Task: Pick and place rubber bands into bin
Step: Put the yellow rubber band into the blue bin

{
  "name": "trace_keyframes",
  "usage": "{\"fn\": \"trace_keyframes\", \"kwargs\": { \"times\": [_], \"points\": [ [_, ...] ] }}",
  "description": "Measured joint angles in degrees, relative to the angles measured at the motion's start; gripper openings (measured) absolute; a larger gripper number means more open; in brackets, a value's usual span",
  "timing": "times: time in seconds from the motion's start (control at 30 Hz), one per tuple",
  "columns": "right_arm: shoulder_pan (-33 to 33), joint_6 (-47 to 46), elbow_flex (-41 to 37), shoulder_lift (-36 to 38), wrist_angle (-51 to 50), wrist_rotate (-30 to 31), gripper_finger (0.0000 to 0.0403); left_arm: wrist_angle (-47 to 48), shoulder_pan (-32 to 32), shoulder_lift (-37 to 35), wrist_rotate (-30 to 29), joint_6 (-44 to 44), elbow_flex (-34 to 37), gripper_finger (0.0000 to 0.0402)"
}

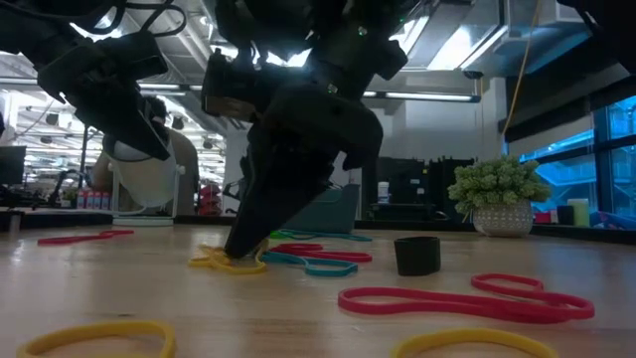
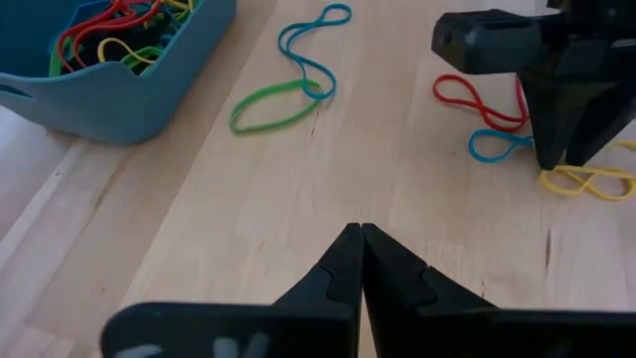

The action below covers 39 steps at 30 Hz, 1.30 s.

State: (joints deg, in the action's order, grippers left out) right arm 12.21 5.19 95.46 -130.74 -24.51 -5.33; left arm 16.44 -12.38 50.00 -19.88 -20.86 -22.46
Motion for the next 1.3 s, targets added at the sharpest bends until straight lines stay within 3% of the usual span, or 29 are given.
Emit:
{"fn": "trace_keyframes", "kwargs": {
  "times": [0.2,0.7,0.93,1.13,1.3],
  "points": [
    [0.0,-0.1,0.1,0.1,-1.4,1.1,0.0010,0.0,0.0,0.0,0.0,-0.9,0.0,0.0004],
    [1.6,-0.1,0.8,11.0,-14.5,1.4,0.0002,0.0,0.0,0.0,0.0,-2.4,0.0,0.0004],
    [0.7,-1.4,0.7,17.9,-23.0,6.0,0.0001,-0.1,0.0,0.0,0.6,-2.6,0.5,0.0003],
    [-2.7,-1.4,0.7,23.1,-28.2,10.4,0.0001,0.0,0.0,0.0,1.0,-2.6,0.9,0.0003],
    [-9.2,1.0,0.7,26.1,-26.5,13.0,0.0000,-0.4,0.0,0.0,1.0,-2.6,0.9,0.0002]
  ]
}}
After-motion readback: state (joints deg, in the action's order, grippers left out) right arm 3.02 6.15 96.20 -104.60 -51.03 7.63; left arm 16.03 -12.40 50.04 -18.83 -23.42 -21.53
